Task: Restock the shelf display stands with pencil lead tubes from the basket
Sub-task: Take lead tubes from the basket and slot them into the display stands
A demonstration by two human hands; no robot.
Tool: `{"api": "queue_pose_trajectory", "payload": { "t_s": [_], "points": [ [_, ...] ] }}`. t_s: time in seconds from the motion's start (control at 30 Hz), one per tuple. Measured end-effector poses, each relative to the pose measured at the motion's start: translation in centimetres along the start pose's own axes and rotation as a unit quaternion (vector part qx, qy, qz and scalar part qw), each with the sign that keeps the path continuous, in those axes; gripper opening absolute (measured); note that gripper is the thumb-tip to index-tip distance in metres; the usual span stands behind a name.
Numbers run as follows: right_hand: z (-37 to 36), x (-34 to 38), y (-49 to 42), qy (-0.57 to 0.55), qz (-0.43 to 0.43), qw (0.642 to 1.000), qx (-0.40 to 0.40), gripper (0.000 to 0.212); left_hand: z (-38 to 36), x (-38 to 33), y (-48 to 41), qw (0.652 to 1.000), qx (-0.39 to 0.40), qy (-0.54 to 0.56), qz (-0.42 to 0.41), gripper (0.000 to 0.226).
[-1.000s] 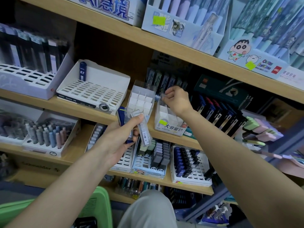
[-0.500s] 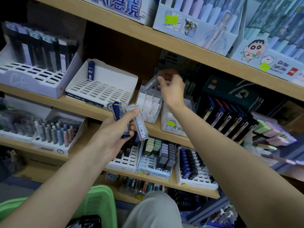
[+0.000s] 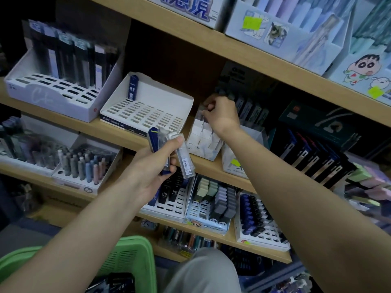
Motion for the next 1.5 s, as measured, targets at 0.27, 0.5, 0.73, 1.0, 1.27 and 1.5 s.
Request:
{"api": "queue_pose_trajectory", "payload": {
  "t_s": [0.27,0.5,0.73,1.0,1.27,1.5],
  "points": [
    [1.2,2.3,4.9,-0.133,0.118,0.981,-0.073,0.014,0.6,0.0,0.1,1.000,-0.015,0.020,0.008,0.021],
    [2.2,3.6,11.2,-0.181,0.083,0.951,0.235,0.032,0.6,-0.1,0.6,0.999,-0.028,0.017,-0.013,0.032],
    [3.9,2.9,11.1,-0.355,-0.036,0.898,0.259,0.015,0.9,-0.3,1.2,1.000,-0.001,0.017,-0.022,0.022],
    [3.6,0.4,5.9,-0.323,-0.038,0.946,-0.007,0.008,1.6,-1.0,1.4,0.999,-0.028,-0.006,-0.027,0.022],
    [1.2,-0.2,3.5,-0.178,0.013,0.981,-0.073,0.021,2.4,-0.9,1.2,0.999,-0.028,-0.017,-0.014,0.016],
    [0.1,-0.5,1.6,-0.058,0.033,0.997,0.025,0.024,2.8,-0.9,0.5,1.000,-0.024,-0.019,-0.005,0.015]
  ]
}}
Point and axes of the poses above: each hand's wrist, its own y-axis away from the middle knuckle, its own z-axis out of the back of the hand, x = y × z, the point moved 2 cm from there along -y, towards the middle knuckle, and after that the axes turned 2 degrees about -y, right-handed, at the moved point
